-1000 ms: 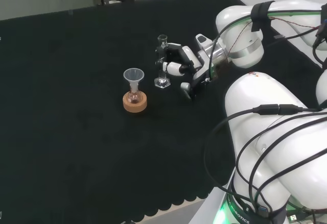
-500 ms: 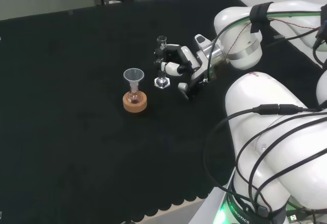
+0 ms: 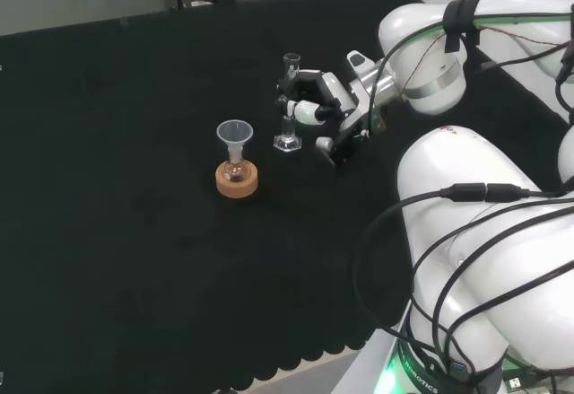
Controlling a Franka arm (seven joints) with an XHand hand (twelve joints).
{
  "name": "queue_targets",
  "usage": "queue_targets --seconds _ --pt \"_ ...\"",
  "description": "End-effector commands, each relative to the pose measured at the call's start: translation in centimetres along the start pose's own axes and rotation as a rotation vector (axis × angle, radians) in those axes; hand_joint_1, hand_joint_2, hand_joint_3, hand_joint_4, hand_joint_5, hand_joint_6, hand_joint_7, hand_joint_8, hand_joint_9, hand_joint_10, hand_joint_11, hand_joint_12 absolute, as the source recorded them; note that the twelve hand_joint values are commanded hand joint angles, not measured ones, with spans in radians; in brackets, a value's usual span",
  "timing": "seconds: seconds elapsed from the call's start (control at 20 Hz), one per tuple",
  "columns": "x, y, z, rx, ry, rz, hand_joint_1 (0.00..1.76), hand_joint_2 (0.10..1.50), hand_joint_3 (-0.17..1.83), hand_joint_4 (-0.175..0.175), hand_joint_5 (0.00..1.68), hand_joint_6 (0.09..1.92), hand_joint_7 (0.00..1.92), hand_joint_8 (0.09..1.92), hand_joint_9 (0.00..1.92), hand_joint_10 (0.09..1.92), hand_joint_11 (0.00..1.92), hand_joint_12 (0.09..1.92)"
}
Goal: Pick up the graduated cylinder.
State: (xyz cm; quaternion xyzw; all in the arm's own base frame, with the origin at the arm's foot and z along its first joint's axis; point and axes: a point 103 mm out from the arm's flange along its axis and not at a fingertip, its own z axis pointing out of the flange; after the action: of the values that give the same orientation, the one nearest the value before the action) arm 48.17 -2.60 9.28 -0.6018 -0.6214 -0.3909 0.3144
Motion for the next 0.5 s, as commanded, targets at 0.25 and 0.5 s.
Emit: queue_targets --seconds 0.25,0.5 --pt "2.6 1.4 -2.7 0.153 -0.221 -0.096 1.09 1.11 0.0 0.017 0.99 0.99 1.01 0.69 1.36 0.17 1.17 0.9" --pt "3.8 1.4 -4.4 0.185 -0.295 -0.115 1.09 1.1 0.0 0.034 1.03 0.94 1.09 0.6 1.43 0.1 1.23 0.85"
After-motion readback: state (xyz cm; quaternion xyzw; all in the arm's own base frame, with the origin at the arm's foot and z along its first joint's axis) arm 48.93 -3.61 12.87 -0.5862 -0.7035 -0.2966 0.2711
